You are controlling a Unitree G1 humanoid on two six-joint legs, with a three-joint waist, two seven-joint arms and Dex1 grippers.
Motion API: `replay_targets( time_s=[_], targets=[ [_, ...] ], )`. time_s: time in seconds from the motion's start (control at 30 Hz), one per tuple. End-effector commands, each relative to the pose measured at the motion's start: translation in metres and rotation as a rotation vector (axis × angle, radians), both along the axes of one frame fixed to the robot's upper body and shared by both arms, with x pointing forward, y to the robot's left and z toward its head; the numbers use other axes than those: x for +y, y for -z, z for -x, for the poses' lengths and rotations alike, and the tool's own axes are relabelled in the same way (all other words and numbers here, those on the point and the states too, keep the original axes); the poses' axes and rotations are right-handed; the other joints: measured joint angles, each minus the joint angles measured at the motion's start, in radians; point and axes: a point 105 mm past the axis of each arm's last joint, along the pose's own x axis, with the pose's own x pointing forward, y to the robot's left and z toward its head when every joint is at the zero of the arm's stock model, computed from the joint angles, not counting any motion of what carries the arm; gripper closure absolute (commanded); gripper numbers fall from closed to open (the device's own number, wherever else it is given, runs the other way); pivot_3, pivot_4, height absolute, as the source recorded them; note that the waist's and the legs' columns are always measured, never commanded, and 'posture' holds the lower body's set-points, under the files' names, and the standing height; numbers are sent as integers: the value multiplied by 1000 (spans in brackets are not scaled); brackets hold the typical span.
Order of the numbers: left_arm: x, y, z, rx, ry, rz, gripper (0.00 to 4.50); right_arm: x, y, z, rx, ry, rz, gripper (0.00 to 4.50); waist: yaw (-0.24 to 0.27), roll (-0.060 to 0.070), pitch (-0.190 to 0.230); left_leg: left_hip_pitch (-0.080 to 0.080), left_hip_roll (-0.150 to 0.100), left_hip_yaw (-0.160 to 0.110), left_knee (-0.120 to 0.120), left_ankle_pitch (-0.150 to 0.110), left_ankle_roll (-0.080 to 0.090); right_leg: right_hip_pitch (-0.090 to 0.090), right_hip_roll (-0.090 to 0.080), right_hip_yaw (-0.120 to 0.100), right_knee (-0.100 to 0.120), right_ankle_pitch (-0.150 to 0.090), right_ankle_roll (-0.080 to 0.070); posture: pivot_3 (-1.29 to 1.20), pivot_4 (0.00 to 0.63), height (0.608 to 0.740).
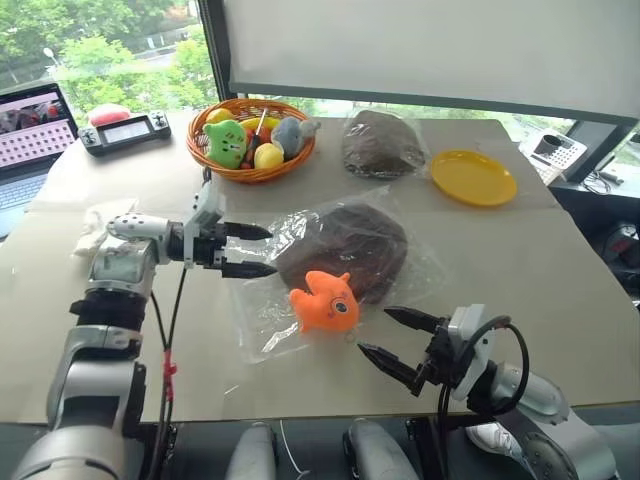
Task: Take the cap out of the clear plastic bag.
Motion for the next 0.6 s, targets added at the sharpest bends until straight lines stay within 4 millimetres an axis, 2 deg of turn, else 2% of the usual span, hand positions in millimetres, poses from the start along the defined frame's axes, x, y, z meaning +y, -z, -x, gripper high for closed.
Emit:
replay_targets(
  time_s=[0.03,0.13,0.2,0.3,0.4,0.6],
  targets=[
    [-24,-1,24,-30,134,-38,24,0,-6,-2,-37,-4,-1,0,11,0,0,0,0,0,0,0,0,0,0,0,0,0,0,0,150,740],
    [-36,12,39,-18,208,-58,24,-2,-5,-2,-39,7,2,0,18,0,0,0,0,1,0,0,0,0,-1,1,-1,0,0,0,150,740],
    [-44,22,41,-16,217,-64,24,-3,-5,-2,-39,14,1,0,21,0,0,-1,0,1,0,0,0,-1,0,1,-1,0,-1,0,150,740],
    [-57,38,31,-74,191,-93,24,-3,-4,0,-38,22,-1,0,27,0,0,-1,0,1,-1,0,0,-1,0,1,-1,0,-1,0,150,740],
    [-69,45,18,-130,144,-90,24,-4,-4,1,-39,33,-3,0,31,0,0,-1,-1,1,0,0,0,0,0,1,-1,0,0,0,150,740],
    [-74,66,16,-143,165,-159,24,-5,-4,3,-40,56,-5,0,25,0,0,-1,-1,1,0,0,1,-1,0,1,-1,-1,0,0,150,740]
  ],
)
